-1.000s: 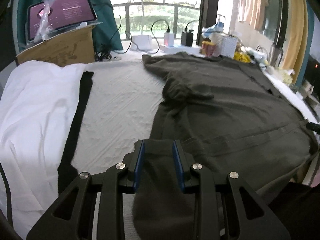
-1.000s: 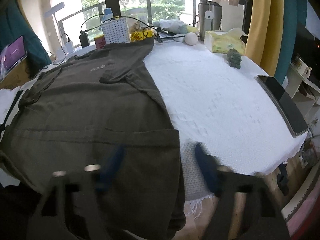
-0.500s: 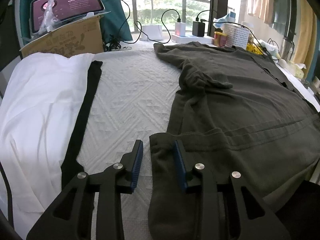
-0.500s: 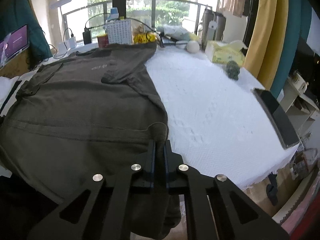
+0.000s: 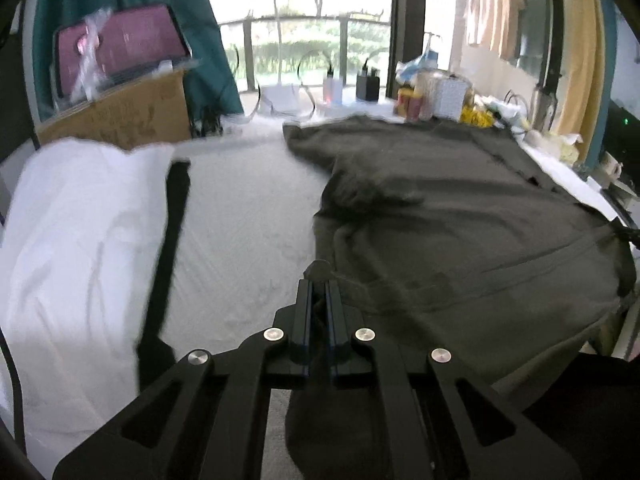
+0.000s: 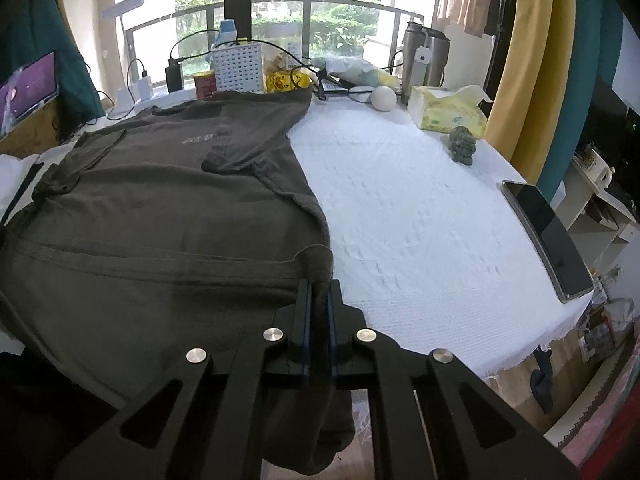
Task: Fold small clothes
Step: 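Lift the gripped hem with both tools and carry it toward the collar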
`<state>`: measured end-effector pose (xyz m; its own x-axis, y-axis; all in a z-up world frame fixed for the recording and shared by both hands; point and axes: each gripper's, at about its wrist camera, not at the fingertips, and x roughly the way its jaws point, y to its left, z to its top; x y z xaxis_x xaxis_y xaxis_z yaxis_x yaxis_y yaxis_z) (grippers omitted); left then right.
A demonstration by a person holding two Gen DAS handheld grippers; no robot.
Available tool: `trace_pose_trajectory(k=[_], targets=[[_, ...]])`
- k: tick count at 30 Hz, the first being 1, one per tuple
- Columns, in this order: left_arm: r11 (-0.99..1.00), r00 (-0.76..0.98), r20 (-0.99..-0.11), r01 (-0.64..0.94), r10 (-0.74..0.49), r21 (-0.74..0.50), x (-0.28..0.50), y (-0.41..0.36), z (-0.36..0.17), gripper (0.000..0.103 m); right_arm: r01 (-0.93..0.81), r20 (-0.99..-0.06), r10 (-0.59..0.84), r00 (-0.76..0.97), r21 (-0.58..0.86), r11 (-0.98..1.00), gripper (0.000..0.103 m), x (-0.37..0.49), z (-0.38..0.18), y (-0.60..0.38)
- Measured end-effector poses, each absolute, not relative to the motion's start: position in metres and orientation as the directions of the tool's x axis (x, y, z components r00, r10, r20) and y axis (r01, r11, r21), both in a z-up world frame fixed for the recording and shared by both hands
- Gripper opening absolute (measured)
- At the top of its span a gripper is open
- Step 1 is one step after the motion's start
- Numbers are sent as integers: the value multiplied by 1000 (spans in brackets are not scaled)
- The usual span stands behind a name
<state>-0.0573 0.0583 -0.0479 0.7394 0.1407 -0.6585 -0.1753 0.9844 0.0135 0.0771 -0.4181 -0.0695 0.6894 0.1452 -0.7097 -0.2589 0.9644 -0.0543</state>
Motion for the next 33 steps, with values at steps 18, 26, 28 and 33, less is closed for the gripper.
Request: trace_pose_trajectory(k=[18,26,28,33], targets=[[987,792,-595,-161,136,11,-76,51,-5,6,-264,-679,188,710,-9,964,6,69,-67,-429],[987,817,-559,-163,142,12,-65,56,5,7,-263,-630,201,750,-6,965,6,76,-48,-423],[986,823,-549,-166,145,12,-61,58,10,7,-266,-625,206,753,-3,964,6,79,-45,-422],[985,831,-535,-170,151,14,-52,61,17,7,-263,-613,209,762,2,965,6,91,-39,-418]])
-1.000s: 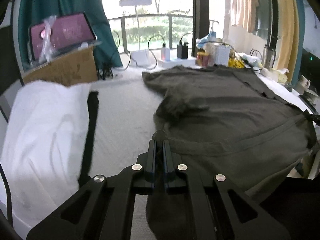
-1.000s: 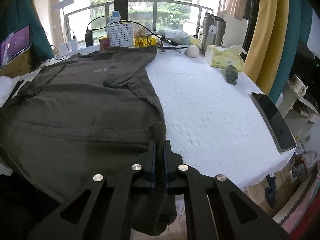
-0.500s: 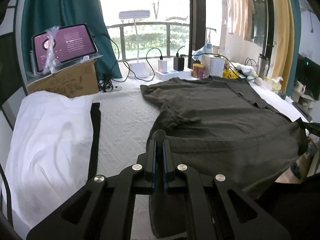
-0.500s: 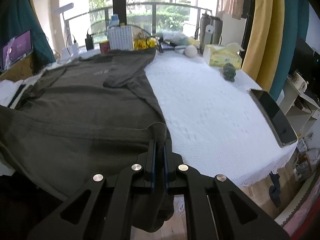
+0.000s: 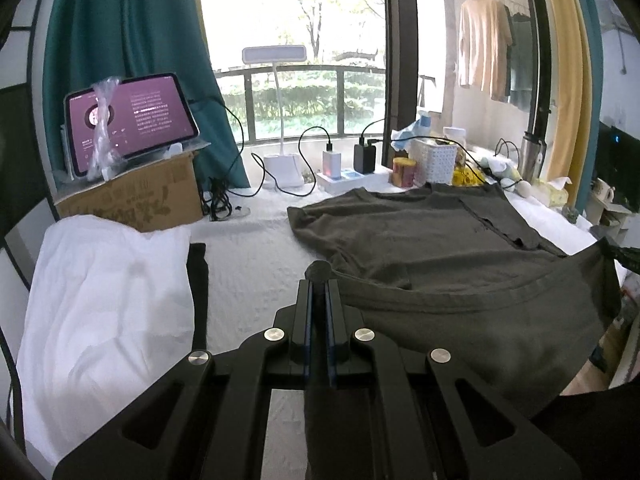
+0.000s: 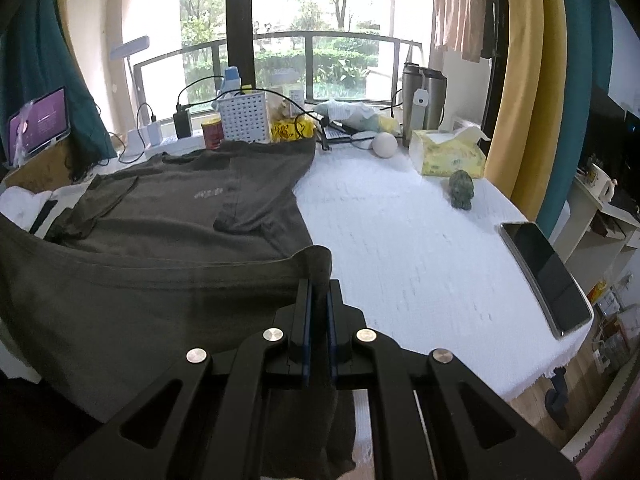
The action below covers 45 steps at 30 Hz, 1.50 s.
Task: Fold small clothes
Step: 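Lift the gripped hem with both tools and carry it toward the collar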
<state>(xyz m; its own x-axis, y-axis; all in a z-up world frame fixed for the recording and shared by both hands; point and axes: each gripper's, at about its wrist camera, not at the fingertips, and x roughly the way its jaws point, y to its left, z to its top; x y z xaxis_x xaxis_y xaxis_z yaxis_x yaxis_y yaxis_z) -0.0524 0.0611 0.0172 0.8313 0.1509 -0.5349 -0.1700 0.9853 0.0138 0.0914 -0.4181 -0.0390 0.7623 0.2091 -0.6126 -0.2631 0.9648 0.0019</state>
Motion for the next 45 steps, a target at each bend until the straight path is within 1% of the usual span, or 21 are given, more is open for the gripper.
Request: trace_pose_trajectory(k=[21,39,45], targets=[[978,839,-515,-211,176,-8,-12,83,32,7,-286,-577,237,781,6,958,6,141,-7,-401],[968,847,-493,-248,201,-31,35,100,39,7,-308,-562,259,786,6,951,6,196,6,-381],[966,848,-482,-259,222,-12,51,106,41,7,-312,-556,263,788,8,950,6,214,9,-377]])
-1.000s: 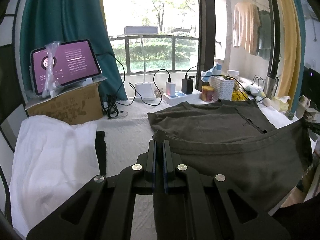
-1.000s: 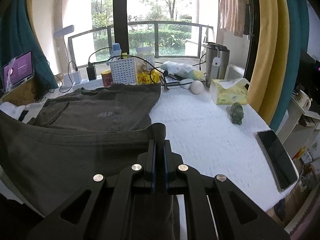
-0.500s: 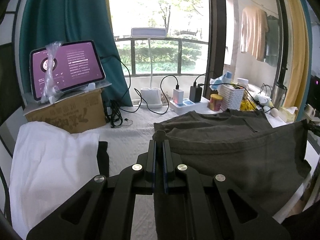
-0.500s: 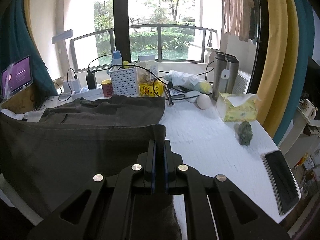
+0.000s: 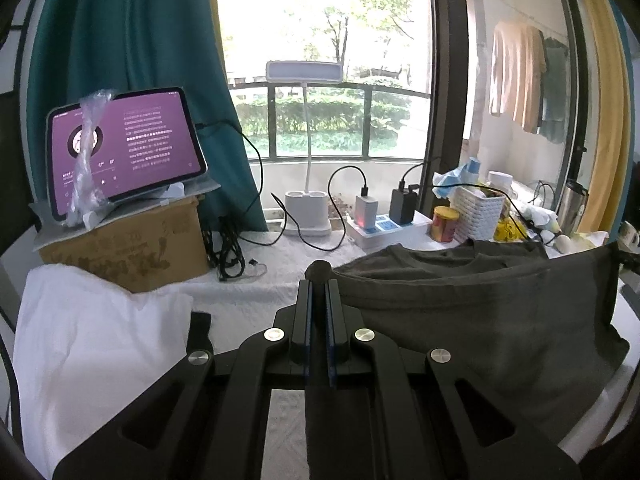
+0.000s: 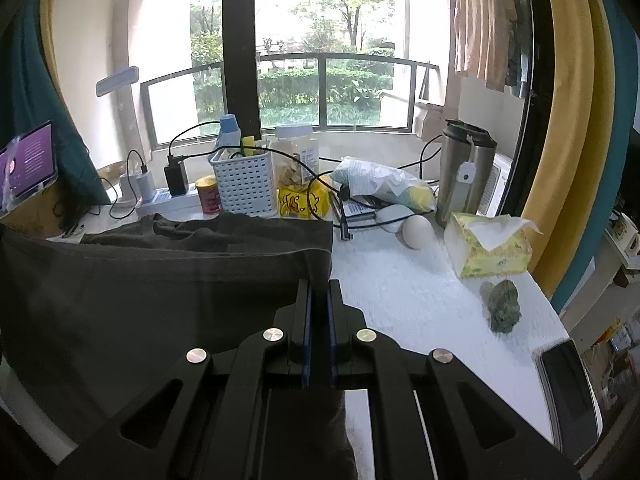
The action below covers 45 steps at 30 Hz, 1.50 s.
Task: Fold small clothes
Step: 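Lift the gripped hem with both tools and carry it toward the collar, then lower the hem onto the shirt body and open both tools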
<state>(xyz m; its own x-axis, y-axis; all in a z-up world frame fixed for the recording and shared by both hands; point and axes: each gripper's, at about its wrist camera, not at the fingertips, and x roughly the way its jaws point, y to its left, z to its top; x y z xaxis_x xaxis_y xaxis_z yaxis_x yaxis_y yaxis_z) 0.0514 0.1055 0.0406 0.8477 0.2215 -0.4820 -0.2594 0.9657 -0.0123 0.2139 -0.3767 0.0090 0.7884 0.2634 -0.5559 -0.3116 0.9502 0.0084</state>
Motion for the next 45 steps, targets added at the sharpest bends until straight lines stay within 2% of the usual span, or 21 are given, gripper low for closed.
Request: trace_pose_trajectory(k=[17,45], targets=[[972,857,-461,-229,230,59,122,118,34,7,-327,-540,265,799,-21,945,6,274,14,-359],[971,900,-365,-207,237,120,222,145,50,7,-343,-490,260,832,-85,936,6,373,27,-328]])
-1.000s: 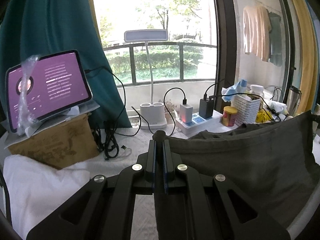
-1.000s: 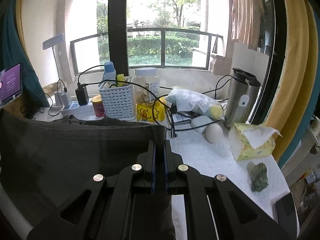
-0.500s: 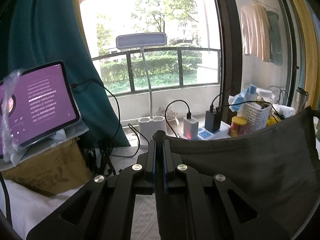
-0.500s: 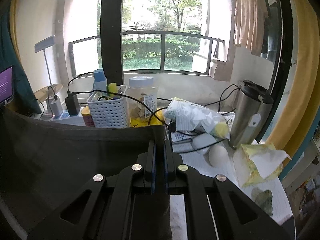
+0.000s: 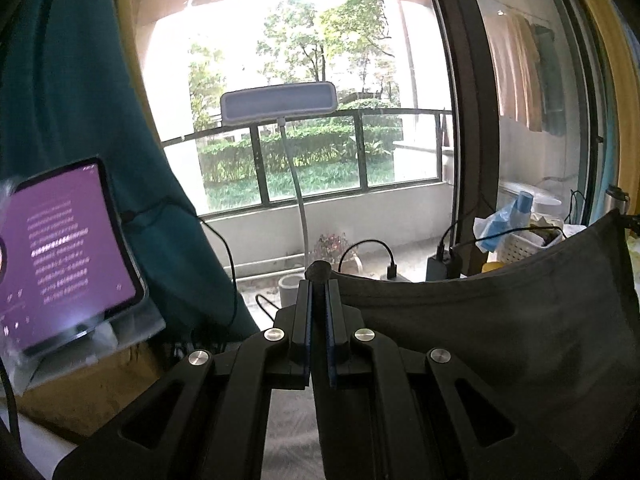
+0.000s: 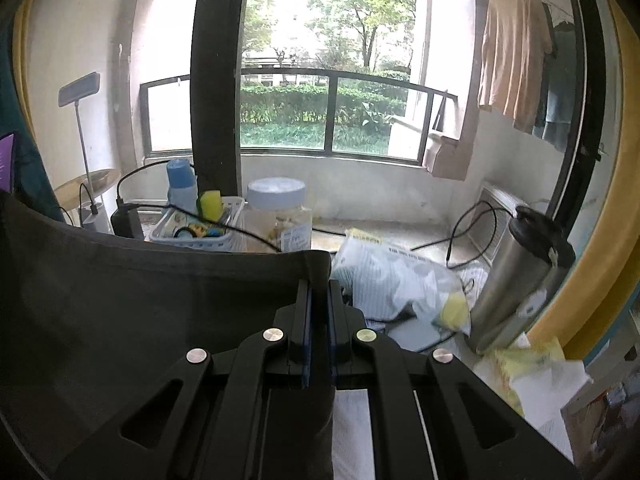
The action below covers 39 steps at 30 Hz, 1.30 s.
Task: Fold small clothes
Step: 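Lower the hem onto the shirt body and open both tools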
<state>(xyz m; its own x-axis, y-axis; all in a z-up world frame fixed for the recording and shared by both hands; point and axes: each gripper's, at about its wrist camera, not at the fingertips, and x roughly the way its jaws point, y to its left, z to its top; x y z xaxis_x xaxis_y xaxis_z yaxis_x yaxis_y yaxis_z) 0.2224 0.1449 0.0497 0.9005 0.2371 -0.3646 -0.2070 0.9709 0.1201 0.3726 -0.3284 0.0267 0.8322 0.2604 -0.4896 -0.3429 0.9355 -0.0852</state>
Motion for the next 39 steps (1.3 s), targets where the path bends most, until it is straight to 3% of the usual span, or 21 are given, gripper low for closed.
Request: trace_pose_trajectory(k=[6,10,21,22,24,25,26,39], targets=[[972,883,-406,-204,235,118,248,156,24,7,-332,-520,243,819,-85,939,6,392,2,-323],[976,847,-485,-189,216,105,266,164,-9,7,-300,-557,178,811,-136,944,6,402,-21,-318],[974,772,-595,-207,221,93,284,177,-47,7,-248,-559,79,825,-232,941,6,411,-41,-309],[973,771,-597,-209,222,93,283,179,-47,13,-246,-560,79,825,-229,942,6,411,-40,-310],[971,770,-595,-219,230,92,282,181,-45,33,-246,-561,82,824,-223,943,6,408,-38,-311],[971,772,-594,-223,229,84,280,183,-43,49,-246,-561,83,824,-222,944,6,407,-37,-311],[971,773,-594,-226,226,76,280,184,-41,54,-247,-561,84,824,-220,944,6,405,-36,-312],[967,751,-634,-255,184,-21,209,182,-29,54,-255,-604,118,788,-146,956,7,351,-27,-337]])
